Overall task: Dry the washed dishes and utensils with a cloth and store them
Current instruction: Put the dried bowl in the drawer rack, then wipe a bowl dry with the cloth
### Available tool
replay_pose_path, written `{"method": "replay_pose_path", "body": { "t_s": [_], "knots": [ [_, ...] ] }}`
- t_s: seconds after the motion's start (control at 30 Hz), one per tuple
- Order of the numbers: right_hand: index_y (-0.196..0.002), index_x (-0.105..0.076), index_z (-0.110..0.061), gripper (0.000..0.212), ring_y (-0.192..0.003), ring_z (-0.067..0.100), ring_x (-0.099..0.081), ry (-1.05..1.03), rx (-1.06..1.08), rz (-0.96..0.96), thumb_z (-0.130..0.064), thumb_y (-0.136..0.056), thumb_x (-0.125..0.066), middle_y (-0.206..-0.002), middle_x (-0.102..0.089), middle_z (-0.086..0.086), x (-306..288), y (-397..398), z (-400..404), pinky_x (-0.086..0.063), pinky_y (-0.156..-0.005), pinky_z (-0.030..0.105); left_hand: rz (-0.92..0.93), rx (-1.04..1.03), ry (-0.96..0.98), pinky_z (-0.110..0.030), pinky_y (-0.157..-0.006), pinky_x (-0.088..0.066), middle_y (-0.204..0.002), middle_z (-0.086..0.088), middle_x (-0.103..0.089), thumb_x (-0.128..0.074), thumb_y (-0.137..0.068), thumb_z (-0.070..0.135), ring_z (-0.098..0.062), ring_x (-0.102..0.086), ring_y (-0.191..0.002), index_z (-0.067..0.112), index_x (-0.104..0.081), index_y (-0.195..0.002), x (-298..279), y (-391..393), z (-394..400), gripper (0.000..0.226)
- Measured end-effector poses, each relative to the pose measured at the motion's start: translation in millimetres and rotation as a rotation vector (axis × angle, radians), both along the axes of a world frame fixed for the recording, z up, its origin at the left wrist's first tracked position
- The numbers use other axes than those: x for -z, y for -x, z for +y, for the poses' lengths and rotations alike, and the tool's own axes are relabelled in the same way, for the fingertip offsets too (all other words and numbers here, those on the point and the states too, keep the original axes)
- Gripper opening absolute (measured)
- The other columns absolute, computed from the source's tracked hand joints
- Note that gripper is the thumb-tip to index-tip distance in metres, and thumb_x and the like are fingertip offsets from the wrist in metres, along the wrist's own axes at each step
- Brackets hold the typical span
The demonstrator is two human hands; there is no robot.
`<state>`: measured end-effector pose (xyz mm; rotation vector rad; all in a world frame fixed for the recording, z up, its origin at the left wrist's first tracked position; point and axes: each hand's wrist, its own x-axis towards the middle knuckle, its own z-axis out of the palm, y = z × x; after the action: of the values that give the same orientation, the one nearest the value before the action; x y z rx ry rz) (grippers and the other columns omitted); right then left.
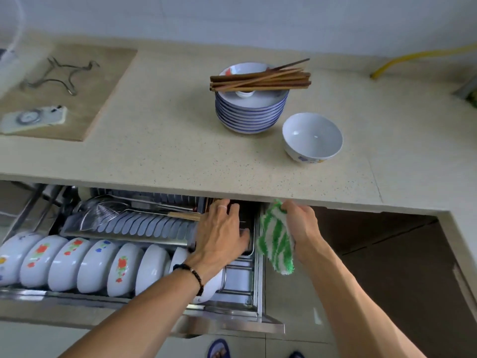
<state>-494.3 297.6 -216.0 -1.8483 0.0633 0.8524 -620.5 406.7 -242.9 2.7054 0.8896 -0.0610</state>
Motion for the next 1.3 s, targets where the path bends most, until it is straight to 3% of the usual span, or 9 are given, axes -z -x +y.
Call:
{"method": "replay_pose_path", "body": {
  "t_s": [0.1, 0.2, 0.3, 0.53, 0.67, 0.83, 1.03, 1.23, 1.3],
  "knots": [
    [-0.086, -0.069, -0.007, 0.025, -0.082, 0.027, -0.065, -0.045, 0.053, -0.026, -0.029, -0.092, -0.06, -0.085, -0.069, 0.011, -24, -29, -3, -0.055, -0.087, 0.053, -0.064, 0.073, -0.067, -0.036, -0.111, -0.033, -0.153, -0.01, -0.034, -0.049, -0.098, 0.051, -0.025, -0.032, -0.141, 0.013, -0.038, -0.147, -36, -31, -4, 0.063],
    [-0.085, -0.067, -0.02, 0.021, -0.093, 0.031, -0.068, -0.068, 0.147, -0.089, -0.04, -0.091, -0.067, -0.095, -0.07, 0.009, -45, -65, -11, -0.054, -0.094, 0.052, -0.13, 0.104, -0.111, -0.037, -0.113, -0.03, -0.153, -0.009, -0.035, -0.05, -0.097, 0.051, -0.024, -0.032, -0.141, 0.014, -0.036, -0.148, -60, -65, -5, 0.065],
    [-0.111, -0.064, -0.012, 0.048, -0.095, 0.029, -0.067, -0.049, 0.215, -0.136, -0.049, -0.082, -0.075, -0.103, -0.068, 0.01, -54, -114, -18, -0.054, -0.093, 0.049, -0.204, 0.093, -0.097, -0.036, -0.111, -0.033, -0.151, -0.008, -0.04, -0.056, -0.093, 0.051, -0.023, -0.037, -0.139, 0.013, -0.035, -0.148, -74, -108, -3, 0.07],
    [-0.131, -0.054, -0.007, 0.067, -0.101, 0.029, -0.064, 0.068, -0.001, -0.151, -0.039, -0.079, -0.082, -0.118, -0.064, 0.012, -37, -207, 1, -0.054, -0.079, 0.037, -0.144, -0.059, 0.119, -0.039, -0.098, -0.046, -0.155, -0.008, -0.027, -0.08, -0.069, 0.063, -0.026, -0.039, -0.136, 0.02, -0.011, -0.155, -67, -195, 12, 0.118],
    [-0.13, -0.056, -0.01, 0.045, -0.084, 0.021, -0.061, 0.126, -0.196, -0.192, -0.016, -0.087, -0.069, -0.106, -0.063, 0.007, -26, -227, 12, -0.044, -0.054, 0.026, -0.128, -0.095, 0.272, -0.043, -0.099, -0.048, -0.157, -0.008, -0.022, -0.09, -0.058, 0.056, -0.026, -0.033, -0.14, 0.025, -0.004, -0.156, -54, -215, 23, 0.134],
    [-0.127, -0.056, -0.011, 0.038, -0.082, 0.024, -0.057, 0.162, -0.334, -0.281, -0.008, -0.089, -0.052, -0.099, -0.059, 0.007, -24, -237, 15, -0.042, -0.053, 0.026, -0.197, -0.12, 0.34, -0.041, -0.095, -0.047, -0.148, -0.005, -0.03, -0.094, -0.055, 0.042, -0.024, -0.036, -0.134, 0.031, -0.013, -0.152, -56, -220, 23, 0.128],
    [-0.116, -0.061, -0.009, 0.029, -0.068, 0.017, -0.058, 0.138, -0.24, -0.289, -0.008, -0.089, -0.052, -0.09, -0.062, 0.007, -41, -235, -4, -0.044, -0.047, 0.023, -0.305, -0.041, 0.356, -0.034, -0.093, -0.043, -0.143, 0.007, -0.036, -0.093, -0.056, 0.046, -0.013, -0.033, -0.13, 0.036, -0.022, -0.149, -78, -223, 16, 0.117],
    [-0.095, -0.061, -0.011, 0.012, -0.069, 0.023, -0.059, 0.09, -0.064, -0.297, -0.008, -0.088, -0.052, -0.082, -0.063, 0.009, -85, -229, -45, -0.045, -0.054, 0.027, -0.376, -0.063, 0.472, -0.035, -0.096, -0.046, -0.142, 0.004, -0.039, -0.065, -0.09, 0.051, -0.019, -0.043, -0.131, 0.023, -0.02, -0.155, -115, -239, -1, 0.084],
    [-0.092, -0.061, -0.011, 0.011, -0.069, 0.024, -0.059, 0.074, -0.002, -0.296, -0.008, -0.087, -0.052, -0.08, -0.063, 0.008, -101, -226, -63, -0.045, -0.055, 0.028, -0.422, -0.037, 0.527, -0.031, -0.09, -0.045, -0.135, 0.006, -0.044, -0.062, -0.094, 0.047, -0.018, -0.049, -0.125, 0.023, -0.029, -0.15, -126, -248, -13, 0.069]
  ]
}}
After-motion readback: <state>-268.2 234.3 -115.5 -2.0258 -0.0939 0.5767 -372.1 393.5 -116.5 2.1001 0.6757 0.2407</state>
